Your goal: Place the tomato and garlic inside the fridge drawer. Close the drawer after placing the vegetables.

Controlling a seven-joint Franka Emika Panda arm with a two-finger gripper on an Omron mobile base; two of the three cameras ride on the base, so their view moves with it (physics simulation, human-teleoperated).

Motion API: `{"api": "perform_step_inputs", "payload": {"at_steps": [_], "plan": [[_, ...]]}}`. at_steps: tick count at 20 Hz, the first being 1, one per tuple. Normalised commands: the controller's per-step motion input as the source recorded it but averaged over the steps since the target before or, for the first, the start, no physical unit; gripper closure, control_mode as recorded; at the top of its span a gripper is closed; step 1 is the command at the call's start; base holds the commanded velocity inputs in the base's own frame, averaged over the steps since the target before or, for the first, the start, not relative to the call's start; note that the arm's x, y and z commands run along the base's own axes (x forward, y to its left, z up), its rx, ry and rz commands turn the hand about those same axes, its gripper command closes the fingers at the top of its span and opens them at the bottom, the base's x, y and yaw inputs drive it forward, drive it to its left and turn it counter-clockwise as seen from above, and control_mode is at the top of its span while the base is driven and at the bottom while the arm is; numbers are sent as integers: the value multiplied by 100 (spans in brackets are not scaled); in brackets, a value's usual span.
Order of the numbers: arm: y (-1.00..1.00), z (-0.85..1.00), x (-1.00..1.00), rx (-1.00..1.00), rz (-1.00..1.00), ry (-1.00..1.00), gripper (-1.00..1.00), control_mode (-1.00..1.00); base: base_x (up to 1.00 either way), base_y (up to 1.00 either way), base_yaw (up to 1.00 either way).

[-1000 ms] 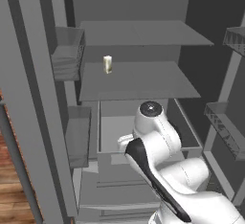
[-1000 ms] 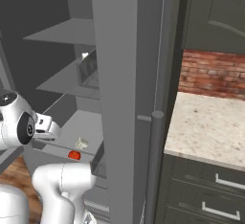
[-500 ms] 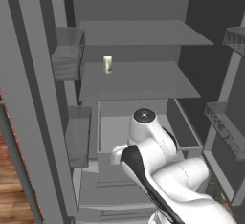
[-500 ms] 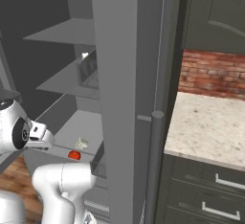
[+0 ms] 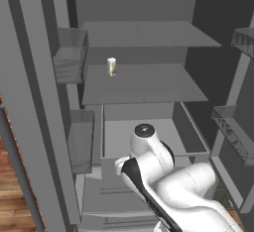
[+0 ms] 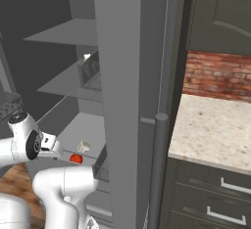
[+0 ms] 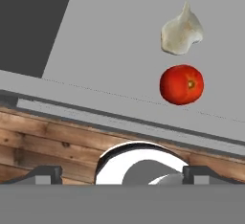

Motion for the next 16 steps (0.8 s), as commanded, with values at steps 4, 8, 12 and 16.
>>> {"api": "perform_step_inputs", "payload": {"at_steps": [4,8,12,16], "plan": [[-2,-46,54,0,0,0,-100,-100,0,0,0],[-3,-28,68,0,0,0,-100,-100,0,0,0],[-17,1,84,0,0,0,-100,-100,0,0,0],[-26,0,96,1,0,0,-100,-100,0,0,0]]}}
